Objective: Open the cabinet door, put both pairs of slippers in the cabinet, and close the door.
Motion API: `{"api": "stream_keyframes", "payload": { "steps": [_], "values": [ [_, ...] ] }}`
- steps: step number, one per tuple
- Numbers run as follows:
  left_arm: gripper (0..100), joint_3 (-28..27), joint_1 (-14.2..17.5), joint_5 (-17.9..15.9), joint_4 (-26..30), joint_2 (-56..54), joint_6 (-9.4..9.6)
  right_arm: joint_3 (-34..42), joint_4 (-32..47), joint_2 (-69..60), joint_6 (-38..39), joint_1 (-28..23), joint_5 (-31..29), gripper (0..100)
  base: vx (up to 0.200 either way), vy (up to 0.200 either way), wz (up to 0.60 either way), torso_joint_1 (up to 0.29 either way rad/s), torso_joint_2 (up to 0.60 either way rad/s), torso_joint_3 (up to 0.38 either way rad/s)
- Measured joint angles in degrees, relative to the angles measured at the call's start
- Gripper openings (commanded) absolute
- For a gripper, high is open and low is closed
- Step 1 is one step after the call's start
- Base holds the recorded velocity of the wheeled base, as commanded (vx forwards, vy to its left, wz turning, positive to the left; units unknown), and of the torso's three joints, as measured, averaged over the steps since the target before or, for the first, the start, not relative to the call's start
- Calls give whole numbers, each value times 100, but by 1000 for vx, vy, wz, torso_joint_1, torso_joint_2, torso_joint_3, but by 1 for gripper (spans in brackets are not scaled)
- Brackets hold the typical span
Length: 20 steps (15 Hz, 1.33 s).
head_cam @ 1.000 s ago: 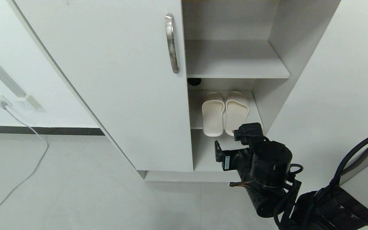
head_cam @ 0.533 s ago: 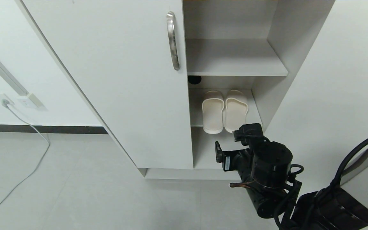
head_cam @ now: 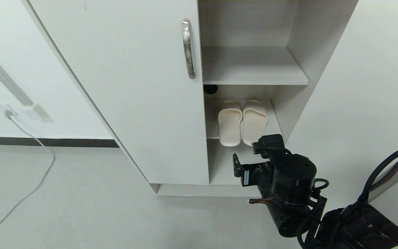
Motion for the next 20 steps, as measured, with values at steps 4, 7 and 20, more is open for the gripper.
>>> {"api": "stream_keyframes", "payload": {
  "steps": [4,7,20],
  "values": [
    [0,0,0,0,0,0,1,1,-9,20,0,9,-5,100,0,0,0,2,5,193],
    [0,0,0,0,0,2,0,23,-9,27,-5,9,-9,100,0,0,0,4,5,201],
    [0,0,0,10,0,0,0,98,-7,52,0,-20,-9,100,0,31,0,1,2,155]
  ]
}}
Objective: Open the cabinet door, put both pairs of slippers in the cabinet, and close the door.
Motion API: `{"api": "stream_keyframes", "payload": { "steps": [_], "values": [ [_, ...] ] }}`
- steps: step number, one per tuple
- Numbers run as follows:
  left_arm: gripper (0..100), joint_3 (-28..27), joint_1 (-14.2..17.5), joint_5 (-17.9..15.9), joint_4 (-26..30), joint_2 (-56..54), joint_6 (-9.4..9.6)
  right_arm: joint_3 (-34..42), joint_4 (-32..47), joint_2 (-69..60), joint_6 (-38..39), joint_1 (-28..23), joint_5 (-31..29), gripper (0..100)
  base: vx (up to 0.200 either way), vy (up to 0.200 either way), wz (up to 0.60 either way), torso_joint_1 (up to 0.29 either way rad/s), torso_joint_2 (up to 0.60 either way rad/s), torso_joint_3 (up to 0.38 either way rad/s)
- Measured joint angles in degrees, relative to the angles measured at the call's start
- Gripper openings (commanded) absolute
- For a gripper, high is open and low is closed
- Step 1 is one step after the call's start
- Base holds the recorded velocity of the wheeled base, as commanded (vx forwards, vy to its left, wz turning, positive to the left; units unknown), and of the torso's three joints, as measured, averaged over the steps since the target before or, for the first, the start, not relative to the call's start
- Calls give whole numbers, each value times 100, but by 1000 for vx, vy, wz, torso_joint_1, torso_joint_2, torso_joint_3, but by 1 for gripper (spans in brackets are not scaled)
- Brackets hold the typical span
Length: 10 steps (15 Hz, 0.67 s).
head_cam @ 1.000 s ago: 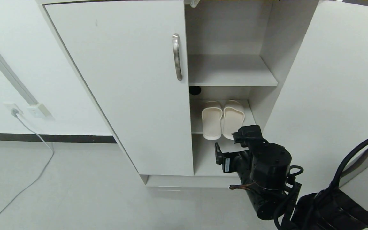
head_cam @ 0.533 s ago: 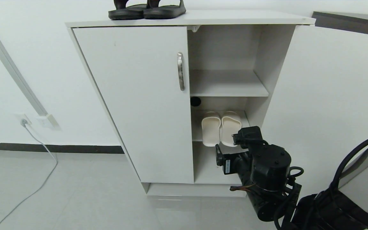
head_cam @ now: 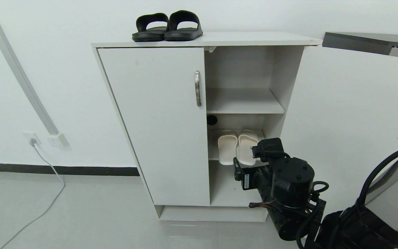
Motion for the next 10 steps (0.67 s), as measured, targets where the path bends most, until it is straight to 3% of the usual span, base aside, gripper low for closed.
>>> {"api": "stream_keyframes", "payload": {
  "steps": [10],
  "values": [
    [0,0,2,0,0,0,0,63,-11,2,0,-69,-2,100,0,200,0,4,3,5]
  ]
}}
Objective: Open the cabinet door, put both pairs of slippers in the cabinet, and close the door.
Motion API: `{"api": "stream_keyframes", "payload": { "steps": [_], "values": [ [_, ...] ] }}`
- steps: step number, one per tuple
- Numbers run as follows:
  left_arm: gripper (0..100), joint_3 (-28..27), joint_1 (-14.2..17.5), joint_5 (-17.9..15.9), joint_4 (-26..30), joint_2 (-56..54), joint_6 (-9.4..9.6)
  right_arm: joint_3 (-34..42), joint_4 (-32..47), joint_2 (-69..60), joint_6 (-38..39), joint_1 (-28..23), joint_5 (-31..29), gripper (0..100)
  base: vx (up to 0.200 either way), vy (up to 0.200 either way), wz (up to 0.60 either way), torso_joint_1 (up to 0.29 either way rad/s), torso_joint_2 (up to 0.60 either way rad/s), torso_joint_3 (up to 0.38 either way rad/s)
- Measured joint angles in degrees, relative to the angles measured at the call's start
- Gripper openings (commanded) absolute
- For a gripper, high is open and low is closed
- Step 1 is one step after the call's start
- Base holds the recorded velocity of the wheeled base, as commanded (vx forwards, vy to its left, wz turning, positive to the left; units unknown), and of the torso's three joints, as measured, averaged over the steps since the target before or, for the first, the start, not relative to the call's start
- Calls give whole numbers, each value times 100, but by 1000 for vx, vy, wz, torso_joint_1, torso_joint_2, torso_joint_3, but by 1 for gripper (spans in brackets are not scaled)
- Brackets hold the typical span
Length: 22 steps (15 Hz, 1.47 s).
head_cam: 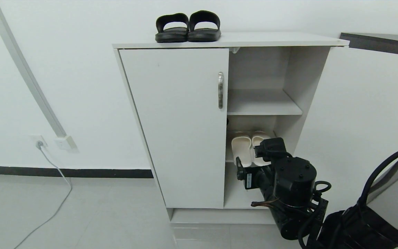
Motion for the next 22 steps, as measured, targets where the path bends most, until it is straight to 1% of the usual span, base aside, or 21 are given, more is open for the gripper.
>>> {"api": "stream_keyframes", "payload": {
  "steps": [3,7,11,13,15,22],
  "values": [
    [0,0,-2,0,0,0,0,71,-13,-2,-5,-49,9,100,0,200,0,1,4,4],
    [0,0,-2,4,0,2,-7,189,-436,6,-324,-66,63,100,0,0,0,0,0,0],
    [0,0,2,6,0,0,-16,269,-499,26,-386,-107,172,100,0,0,0,0,0,0],
    [0,0,-2,9,2,0,-43,283,-501,44,-379,-82,183,100,0,0,0,0,0,0],
    [0,0,-2,4,0,0,-40,294,-639,61,-393,-101,176,100,0,0,0,0,0,0],
    [0,0,5,9,0,0,-45,335,-690,100,-395,-94,183,100,0,0,0,0,0,0]
  ]
}}
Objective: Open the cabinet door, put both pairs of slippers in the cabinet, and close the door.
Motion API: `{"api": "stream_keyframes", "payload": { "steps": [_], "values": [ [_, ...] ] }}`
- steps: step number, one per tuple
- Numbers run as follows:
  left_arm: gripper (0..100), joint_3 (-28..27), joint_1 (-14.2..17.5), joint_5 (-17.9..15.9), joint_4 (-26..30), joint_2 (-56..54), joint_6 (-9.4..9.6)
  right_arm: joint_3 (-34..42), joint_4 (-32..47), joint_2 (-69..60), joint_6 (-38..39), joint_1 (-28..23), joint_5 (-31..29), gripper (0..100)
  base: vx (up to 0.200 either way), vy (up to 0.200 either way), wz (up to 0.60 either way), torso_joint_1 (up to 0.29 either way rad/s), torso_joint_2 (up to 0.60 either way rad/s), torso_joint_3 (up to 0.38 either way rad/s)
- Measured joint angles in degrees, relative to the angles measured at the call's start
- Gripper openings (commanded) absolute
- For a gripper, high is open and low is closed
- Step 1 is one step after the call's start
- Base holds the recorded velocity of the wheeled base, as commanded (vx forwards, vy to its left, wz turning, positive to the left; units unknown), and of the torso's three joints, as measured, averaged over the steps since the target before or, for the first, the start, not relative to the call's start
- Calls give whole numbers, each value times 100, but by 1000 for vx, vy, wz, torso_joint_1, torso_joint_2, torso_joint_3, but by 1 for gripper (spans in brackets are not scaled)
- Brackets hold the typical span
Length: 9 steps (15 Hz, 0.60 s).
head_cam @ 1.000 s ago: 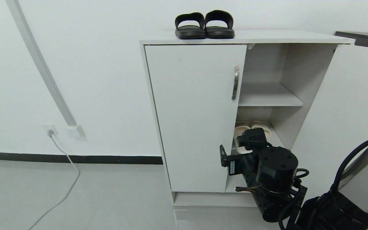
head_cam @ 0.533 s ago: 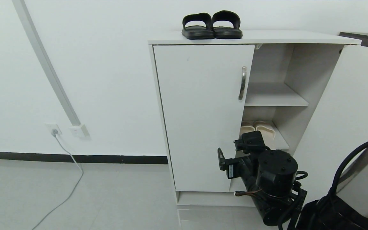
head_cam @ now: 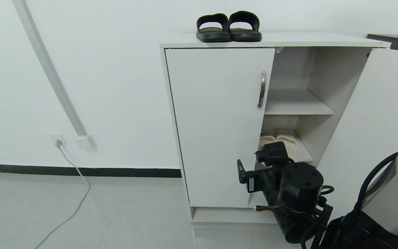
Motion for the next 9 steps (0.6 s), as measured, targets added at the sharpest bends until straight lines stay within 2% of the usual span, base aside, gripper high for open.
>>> {"api": "stream_keyframes", "payload": {
  "steps": [2,3,6,9],
  "values": [
    [0,0,-7,-2,0,2,0,11,-49,0,0,0,-5,100,0,0,0,0,0,0],
    [0,0,-5,-5,0,0,2,23,-46,7,-5,6,0,100,0,0,0,2,-207,-212],
    [0,2,-5,-2,5,0,0,72,-28,18,-6,10,0,100,0,0,0,15,-230,-336],
    [0,-2,0,0,0,0,2,85,-57,29,-9,26,0,100,0,0,0,58,-535,-365]
  ]
}}
